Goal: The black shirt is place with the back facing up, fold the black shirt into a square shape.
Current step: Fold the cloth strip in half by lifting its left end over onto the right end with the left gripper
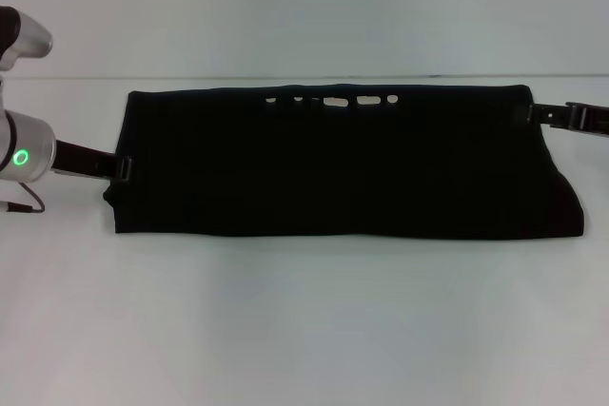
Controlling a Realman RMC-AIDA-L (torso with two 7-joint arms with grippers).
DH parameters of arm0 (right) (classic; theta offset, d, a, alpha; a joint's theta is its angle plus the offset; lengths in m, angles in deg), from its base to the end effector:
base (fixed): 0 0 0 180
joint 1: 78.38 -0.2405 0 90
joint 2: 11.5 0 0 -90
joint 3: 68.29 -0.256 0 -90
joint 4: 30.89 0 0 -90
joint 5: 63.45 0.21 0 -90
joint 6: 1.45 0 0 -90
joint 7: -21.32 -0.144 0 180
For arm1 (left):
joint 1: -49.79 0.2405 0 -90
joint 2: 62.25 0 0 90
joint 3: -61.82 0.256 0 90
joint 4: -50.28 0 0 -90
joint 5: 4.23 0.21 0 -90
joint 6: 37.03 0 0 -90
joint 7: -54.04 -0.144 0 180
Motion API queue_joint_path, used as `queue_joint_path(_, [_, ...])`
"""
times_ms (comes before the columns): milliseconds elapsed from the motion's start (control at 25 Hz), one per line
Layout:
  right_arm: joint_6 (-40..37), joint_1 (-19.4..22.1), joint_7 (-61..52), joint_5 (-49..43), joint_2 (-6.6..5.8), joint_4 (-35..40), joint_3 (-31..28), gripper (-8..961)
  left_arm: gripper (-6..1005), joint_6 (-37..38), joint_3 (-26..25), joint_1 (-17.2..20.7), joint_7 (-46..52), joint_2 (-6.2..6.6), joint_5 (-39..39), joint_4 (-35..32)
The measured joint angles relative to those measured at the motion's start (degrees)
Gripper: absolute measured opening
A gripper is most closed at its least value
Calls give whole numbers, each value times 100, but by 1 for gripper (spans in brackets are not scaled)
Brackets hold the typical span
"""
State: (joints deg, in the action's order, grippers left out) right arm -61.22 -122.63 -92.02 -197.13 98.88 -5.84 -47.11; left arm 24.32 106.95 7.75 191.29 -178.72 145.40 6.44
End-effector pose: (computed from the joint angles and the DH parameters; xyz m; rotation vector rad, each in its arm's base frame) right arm 0.3007 0.4311 0.0556 -2.0651 1.3634 0.4984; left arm -0.2814 0.4238 0.0349 -2.1282 -1.3226 0.0048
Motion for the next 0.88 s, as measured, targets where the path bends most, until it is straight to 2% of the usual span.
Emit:
queue_joint_path(320, [23,-2,-10,-9,0,0,4,818,68,284,-24,108,23,2,-6,-182])
queue_joint_path(880, [43,-4,-13,-7,0,0,4,818,117,429,-440,195,25,-9,-96,-134])
